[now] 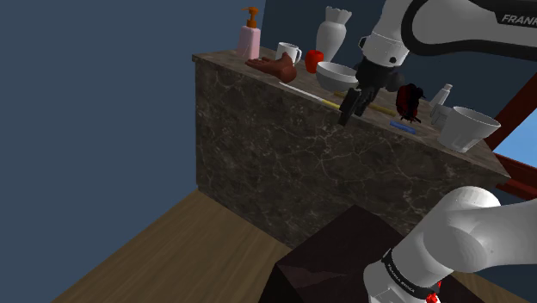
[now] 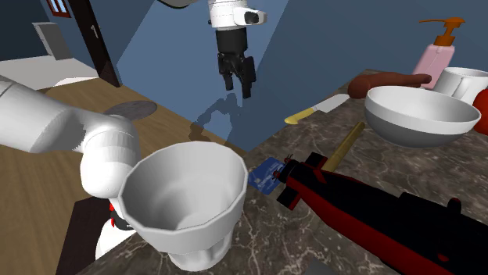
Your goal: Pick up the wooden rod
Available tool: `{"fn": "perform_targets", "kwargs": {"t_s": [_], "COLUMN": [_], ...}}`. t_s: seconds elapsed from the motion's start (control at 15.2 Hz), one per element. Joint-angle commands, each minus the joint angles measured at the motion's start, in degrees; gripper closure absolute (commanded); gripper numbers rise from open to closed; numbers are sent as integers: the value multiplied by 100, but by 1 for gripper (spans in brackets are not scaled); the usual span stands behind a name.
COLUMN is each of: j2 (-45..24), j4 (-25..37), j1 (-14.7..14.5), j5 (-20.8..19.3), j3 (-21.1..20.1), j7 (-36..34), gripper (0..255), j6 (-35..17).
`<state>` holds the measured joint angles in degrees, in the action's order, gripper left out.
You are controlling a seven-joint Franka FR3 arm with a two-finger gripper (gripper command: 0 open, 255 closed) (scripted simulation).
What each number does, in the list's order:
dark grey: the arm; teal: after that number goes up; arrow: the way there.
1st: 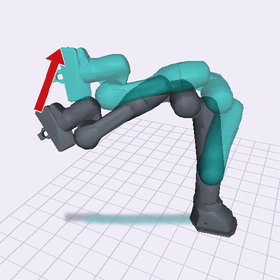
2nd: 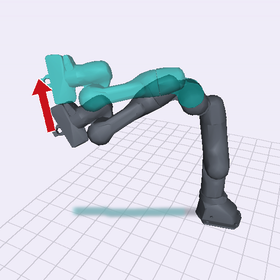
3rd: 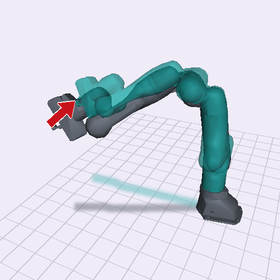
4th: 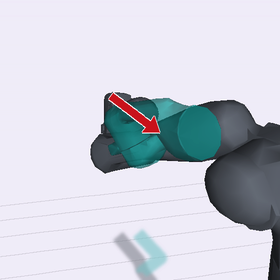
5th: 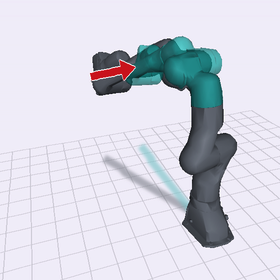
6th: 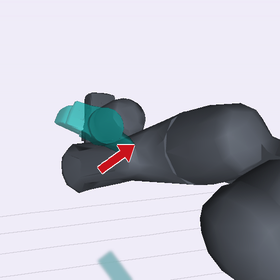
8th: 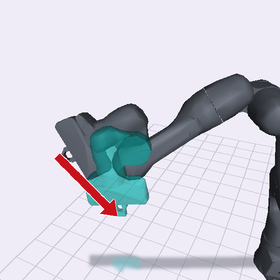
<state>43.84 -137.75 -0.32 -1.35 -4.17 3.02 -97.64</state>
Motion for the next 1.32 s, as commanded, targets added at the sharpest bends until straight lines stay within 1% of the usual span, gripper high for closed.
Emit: {"fn": "perform_targets", "kwargs": {"t_s": [0.0, 0.33, 0.73, 0.99, 1.25], "j2": [0, -211, -758, -1274, -1897], "j4": [0, 96, 495, 928, 1493], "j1": [0, 158, 277, 288, 247], "j5": [0, -416, -769, -865, -811], "j3": [0, 688, 1491, 2013, 2530], "j7": [0, 979, 2136, 2912, 3711], "gripper": [0, 0, 0, 0, 0], "j6": [0, -250, -590, -806, -986]}}
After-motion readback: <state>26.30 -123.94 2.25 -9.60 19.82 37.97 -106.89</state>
